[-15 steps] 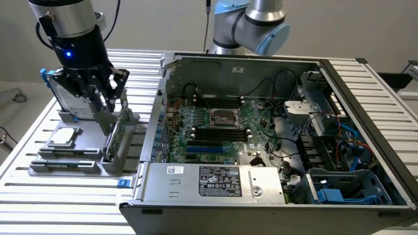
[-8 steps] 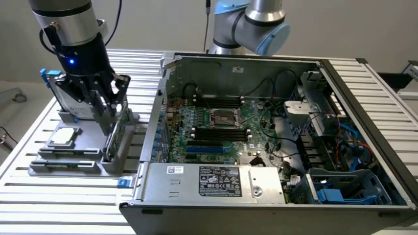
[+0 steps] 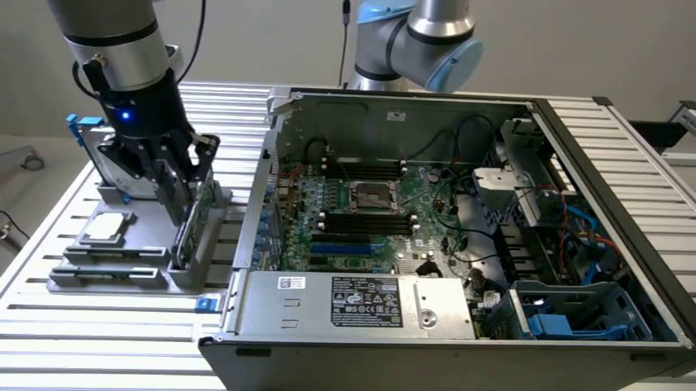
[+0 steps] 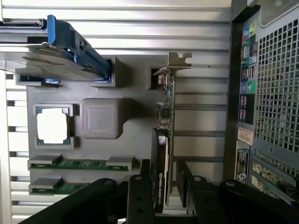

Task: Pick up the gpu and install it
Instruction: 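Pick up the gpu and move the gpu toward the slot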

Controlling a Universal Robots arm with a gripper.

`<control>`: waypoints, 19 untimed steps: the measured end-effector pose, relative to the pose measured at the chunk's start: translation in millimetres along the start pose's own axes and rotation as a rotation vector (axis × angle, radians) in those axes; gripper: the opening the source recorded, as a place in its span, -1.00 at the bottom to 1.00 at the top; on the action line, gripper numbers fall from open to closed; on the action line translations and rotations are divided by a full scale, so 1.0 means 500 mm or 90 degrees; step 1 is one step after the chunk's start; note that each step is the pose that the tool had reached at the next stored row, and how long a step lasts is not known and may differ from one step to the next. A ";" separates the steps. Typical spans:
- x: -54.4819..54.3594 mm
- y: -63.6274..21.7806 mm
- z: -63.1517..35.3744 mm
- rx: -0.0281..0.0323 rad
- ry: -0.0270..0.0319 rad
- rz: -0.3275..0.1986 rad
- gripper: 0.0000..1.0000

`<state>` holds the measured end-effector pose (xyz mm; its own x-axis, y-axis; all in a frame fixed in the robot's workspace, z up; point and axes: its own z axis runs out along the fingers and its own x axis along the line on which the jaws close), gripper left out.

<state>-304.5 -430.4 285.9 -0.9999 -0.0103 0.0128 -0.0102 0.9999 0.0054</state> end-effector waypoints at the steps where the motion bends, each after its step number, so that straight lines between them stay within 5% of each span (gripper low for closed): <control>1: 0.000 0.000 0.004 0.0000 0.0000 0.000 -0.27; 19: -0.008 0.000 0.061 0.0000 -0.0001 0.000 -0.27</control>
<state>-301.0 -430.4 255.2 -0.9999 -0.0103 0.0127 -0.0102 0.9999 0.0054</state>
